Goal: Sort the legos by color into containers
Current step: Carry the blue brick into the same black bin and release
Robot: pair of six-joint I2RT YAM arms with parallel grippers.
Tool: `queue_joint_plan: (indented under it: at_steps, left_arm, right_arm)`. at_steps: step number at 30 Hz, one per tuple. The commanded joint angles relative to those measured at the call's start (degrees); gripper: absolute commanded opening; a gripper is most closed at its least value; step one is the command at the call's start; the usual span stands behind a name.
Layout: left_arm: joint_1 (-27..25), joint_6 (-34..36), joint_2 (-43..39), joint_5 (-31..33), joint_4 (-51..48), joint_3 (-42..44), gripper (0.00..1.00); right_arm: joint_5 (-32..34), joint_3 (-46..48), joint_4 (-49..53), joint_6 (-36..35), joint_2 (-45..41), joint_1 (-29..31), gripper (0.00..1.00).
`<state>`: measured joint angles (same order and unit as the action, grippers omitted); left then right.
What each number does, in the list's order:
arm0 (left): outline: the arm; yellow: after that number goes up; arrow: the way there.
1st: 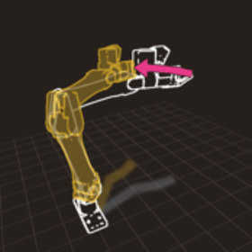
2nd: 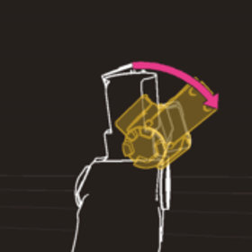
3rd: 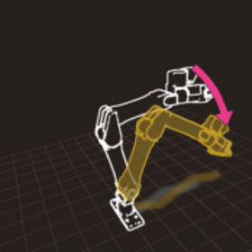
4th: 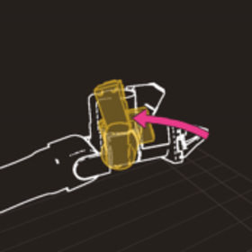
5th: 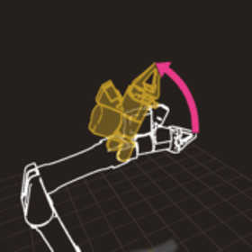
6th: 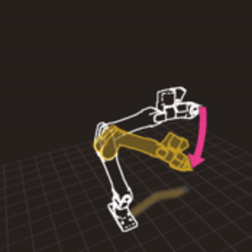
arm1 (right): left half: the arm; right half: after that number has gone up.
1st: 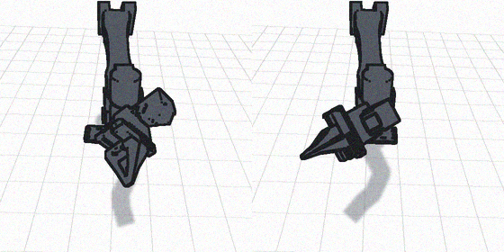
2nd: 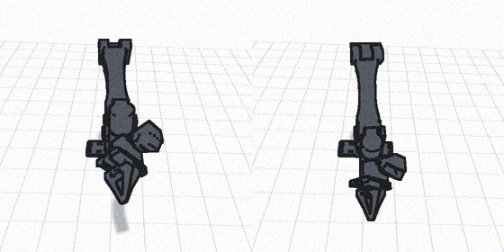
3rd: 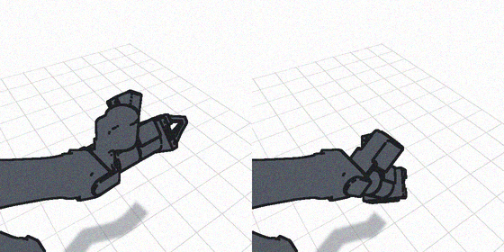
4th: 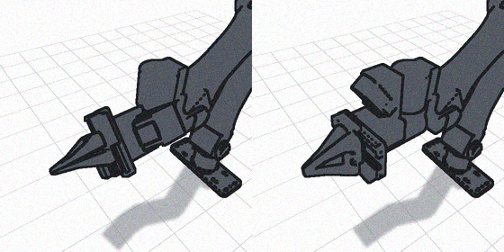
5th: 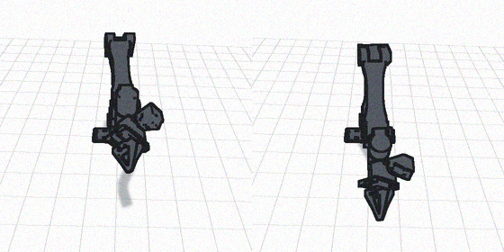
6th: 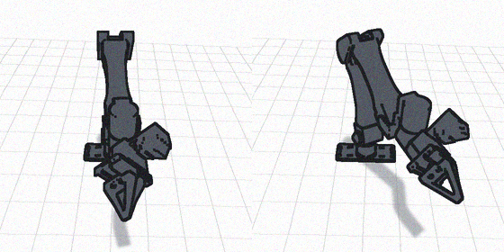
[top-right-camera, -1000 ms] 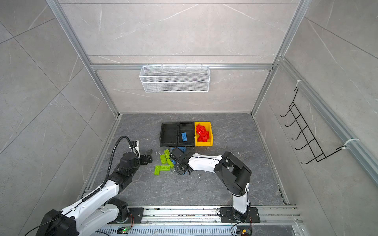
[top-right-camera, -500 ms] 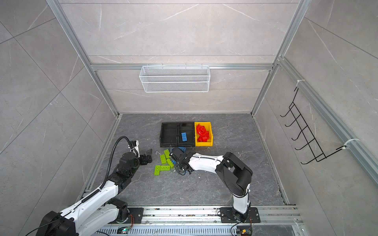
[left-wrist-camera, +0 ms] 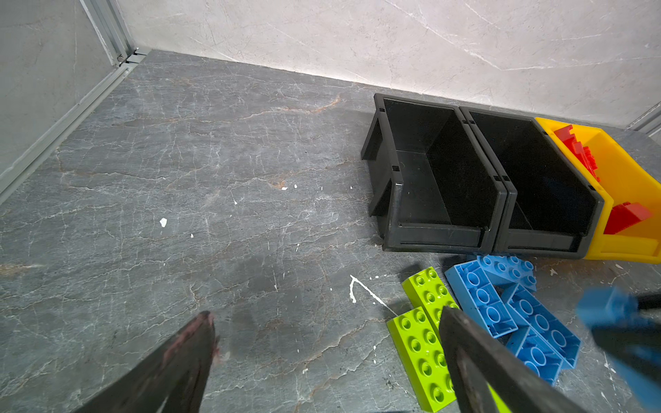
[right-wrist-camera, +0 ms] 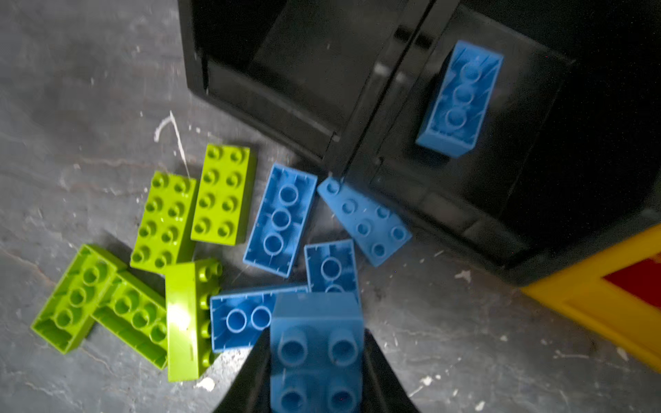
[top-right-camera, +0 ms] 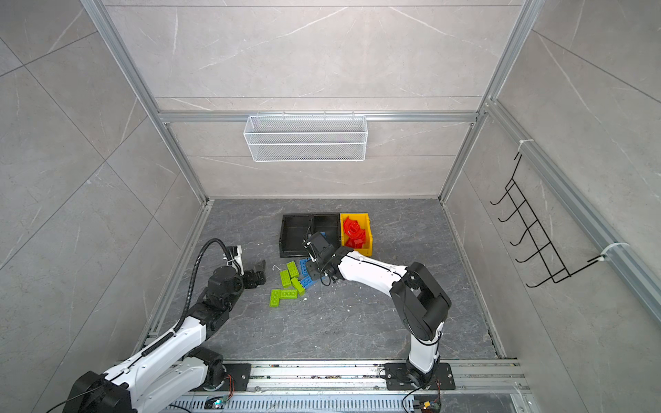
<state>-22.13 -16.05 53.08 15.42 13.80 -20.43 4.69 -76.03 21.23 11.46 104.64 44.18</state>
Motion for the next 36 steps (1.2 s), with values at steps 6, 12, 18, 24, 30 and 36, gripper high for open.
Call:
queue_joint_plan:
  at_steps: [6, 12, 18, 24, 30, 36]
  left_arm:
    - [0.1, 1.3, 0.1, 0.4, 4.1, 1.1, 0.99]
    - [0.1, 1.3, -0.7, 1.3, 4.5, 1.7, 0.99]
    - [0.1, 1.0, -0.6, 0.8, 4.4, 1.5, 0.99]
    - [0.1, 0.7, -0.6, 1.1, 4.4, 1.5, 0.99]
    - [0.1, 0.6, -0.8, 1.0, 4.5, 1.7, 0.99]
    - [0.1, 0.5, -0.7, 1.1, 4.6, 1.8, 0.99]
  right_arm:
    - [-4.5, -11.2, 1.6, -3.3, 2.2, -7.7, 0.35]
    - [-4.8, -16.1, 1.6, -4.1, 7.0, -11.2, 0.35]
    - [-5.6, -19.8, 1.4, -3.6, 11.3, -13.2, 0.35]
    - [-4.3, -24.0, 2.6, -3.3, 16.1, -13.5, 0.35]
    - [-2.4, -30.3, 5.6, -4.1, 21.0, -13.6, 0.36]
    - [-1.1, -37.7, 9.9, -5.6, 26.1, -13.6, 0.36]
